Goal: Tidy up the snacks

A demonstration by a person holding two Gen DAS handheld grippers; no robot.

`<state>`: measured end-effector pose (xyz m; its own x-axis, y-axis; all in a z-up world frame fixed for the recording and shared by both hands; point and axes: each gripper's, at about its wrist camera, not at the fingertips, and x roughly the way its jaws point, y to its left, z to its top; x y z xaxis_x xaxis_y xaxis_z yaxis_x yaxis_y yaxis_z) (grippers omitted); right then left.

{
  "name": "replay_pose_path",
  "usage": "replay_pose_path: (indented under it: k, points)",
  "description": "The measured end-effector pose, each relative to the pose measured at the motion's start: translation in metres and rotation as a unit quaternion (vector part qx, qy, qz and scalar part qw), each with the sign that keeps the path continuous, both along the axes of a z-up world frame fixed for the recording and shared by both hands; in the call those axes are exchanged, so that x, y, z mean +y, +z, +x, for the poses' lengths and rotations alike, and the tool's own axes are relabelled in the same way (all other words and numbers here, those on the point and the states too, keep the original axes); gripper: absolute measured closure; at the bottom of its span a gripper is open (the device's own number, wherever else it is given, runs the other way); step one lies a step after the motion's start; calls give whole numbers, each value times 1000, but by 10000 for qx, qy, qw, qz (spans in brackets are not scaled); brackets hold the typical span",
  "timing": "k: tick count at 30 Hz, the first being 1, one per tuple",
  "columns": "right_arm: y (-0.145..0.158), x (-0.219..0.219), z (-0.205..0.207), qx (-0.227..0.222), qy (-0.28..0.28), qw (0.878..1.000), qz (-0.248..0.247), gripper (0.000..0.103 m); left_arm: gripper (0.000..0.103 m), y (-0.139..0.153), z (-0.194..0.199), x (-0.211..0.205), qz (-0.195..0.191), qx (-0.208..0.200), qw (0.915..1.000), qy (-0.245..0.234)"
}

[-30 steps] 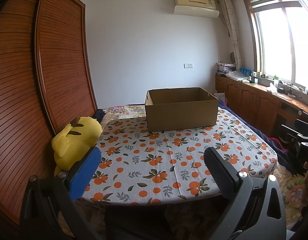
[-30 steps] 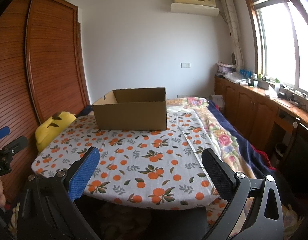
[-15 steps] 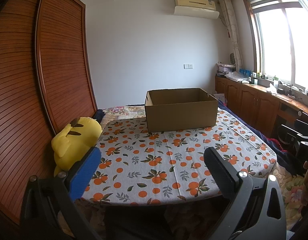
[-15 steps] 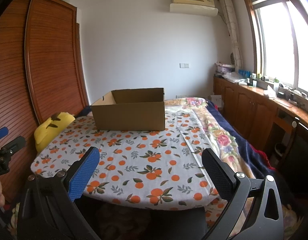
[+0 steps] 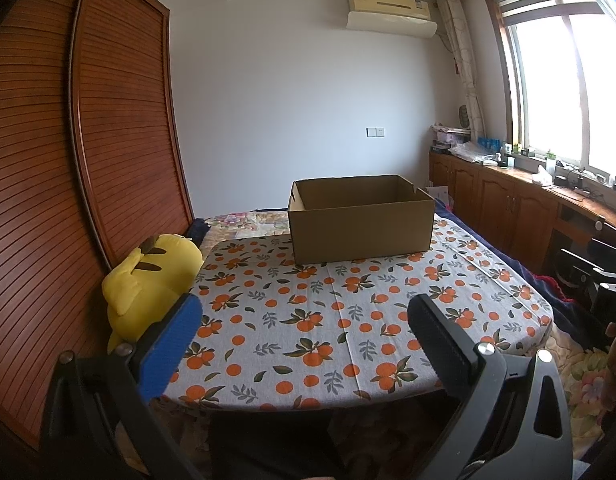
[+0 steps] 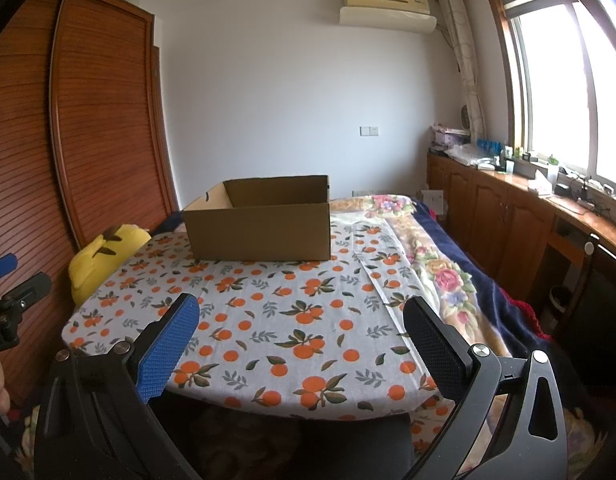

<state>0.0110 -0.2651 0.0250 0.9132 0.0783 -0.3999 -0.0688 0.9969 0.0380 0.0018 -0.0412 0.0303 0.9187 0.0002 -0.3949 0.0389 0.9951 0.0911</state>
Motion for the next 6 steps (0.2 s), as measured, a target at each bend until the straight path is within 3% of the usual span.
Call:
replay_pose_path:
  k: [6]
  points:
    - [0,1,0,4,-2,10000,3,0,0,0,-2,-1,-6,0,10000,-5]
